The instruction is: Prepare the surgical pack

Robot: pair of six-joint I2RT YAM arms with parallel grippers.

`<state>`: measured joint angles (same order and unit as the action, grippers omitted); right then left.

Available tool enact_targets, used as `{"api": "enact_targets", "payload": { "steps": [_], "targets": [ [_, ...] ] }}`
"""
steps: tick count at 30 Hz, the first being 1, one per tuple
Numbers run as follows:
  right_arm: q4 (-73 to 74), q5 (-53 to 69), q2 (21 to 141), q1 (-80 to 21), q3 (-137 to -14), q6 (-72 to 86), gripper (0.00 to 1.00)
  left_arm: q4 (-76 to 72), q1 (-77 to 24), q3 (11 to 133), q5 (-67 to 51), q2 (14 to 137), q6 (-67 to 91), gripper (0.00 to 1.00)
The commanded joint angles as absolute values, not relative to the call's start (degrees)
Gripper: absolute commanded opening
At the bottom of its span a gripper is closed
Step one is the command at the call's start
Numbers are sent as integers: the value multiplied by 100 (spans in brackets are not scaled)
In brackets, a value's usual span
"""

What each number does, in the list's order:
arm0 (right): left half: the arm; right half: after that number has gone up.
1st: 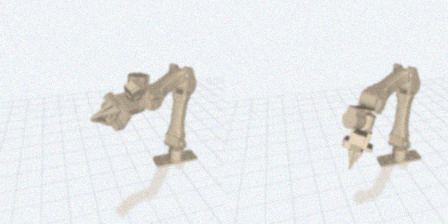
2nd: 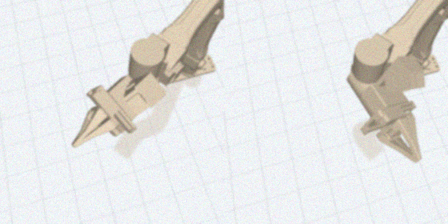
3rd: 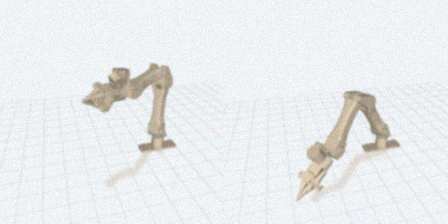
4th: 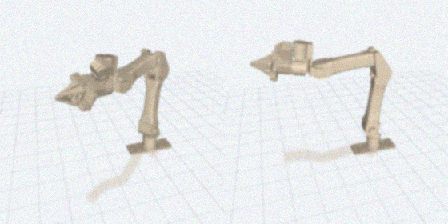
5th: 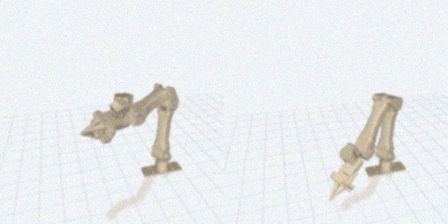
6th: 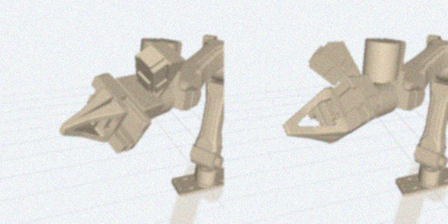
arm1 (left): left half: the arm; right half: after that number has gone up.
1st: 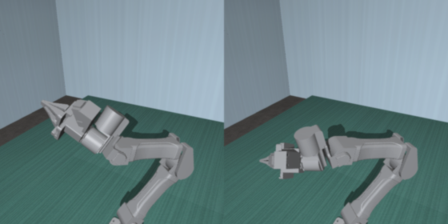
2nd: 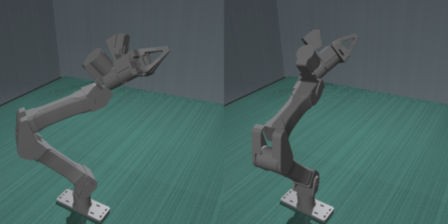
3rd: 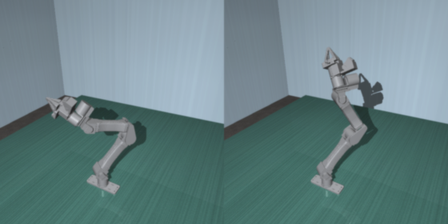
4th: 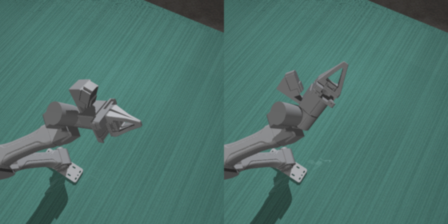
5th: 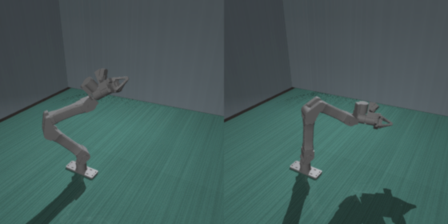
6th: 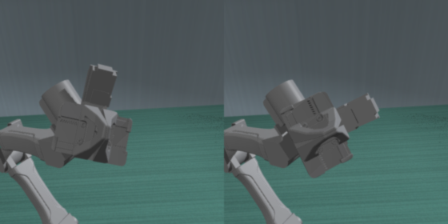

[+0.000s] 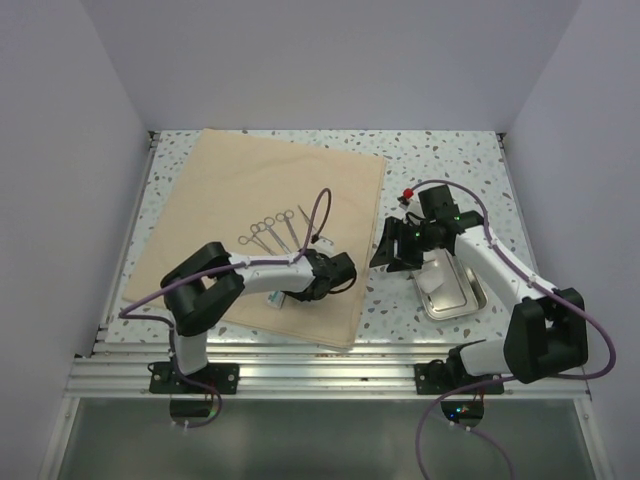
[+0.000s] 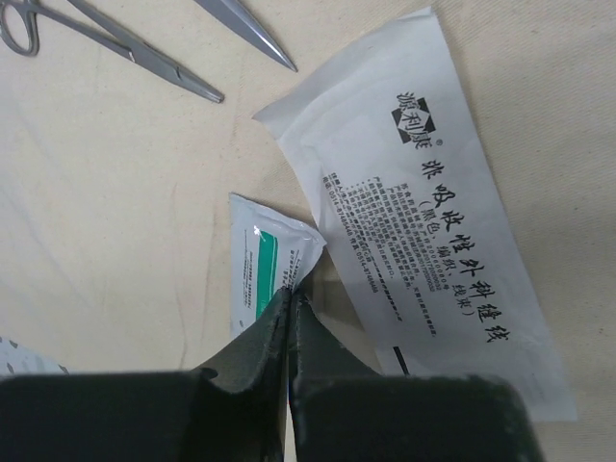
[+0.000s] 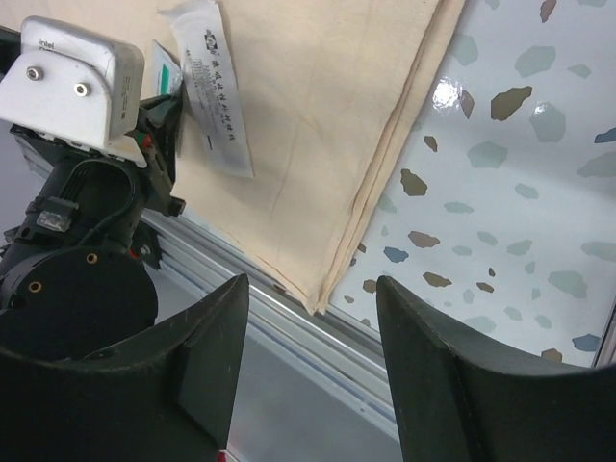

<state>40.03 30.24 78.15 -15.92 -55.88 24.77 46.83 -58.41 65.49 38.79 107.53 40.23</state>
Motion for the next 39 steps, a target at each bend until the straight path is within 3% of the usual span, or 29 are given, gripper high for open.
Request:
{"api": "enact_targets", "payload": {
  "steps": [1,8,12,13,17,25,27,34,39],
  "targets": [
    [4113,3217,7769,-1608,-5721,2391,59,4535,-5766,6390,3780,10468,4008,0],
    [4245,3418,7997,-1600,-6020,2119,60,4798,-5599,6881,2753,9425,3560,0],
    [4123,4208,8323,-1608,-6266,1829,63,4746,-5179,7409,1069,8703,3226,0],
    [3905,4880,8419,-1608,-6310,1819,64,4450,-5029,7383,602,8536,3069,0],
    [2596,6306,8342,-1819,-6197,2492,78,3474,-3993,6866,-2170,7551,3041,0],
    [821,6934,8104,-2311,-6047,3215,85,1496,-3428,6013,-4839,7023,4050,0],
    [135,6970,8095,-2416,-5994,3760,85,1162,-3419,5977,-5027,6996,4183,0],
    [-174,7136,8174,-2408,-6047,3928,82,361,-3164,5907,-5695,6943,4675,0],
    [-1175,7277,8069,-2408,-5907,4736,75,-271,-2883,5652,-6029,6943,5035,0]
  ]
}}
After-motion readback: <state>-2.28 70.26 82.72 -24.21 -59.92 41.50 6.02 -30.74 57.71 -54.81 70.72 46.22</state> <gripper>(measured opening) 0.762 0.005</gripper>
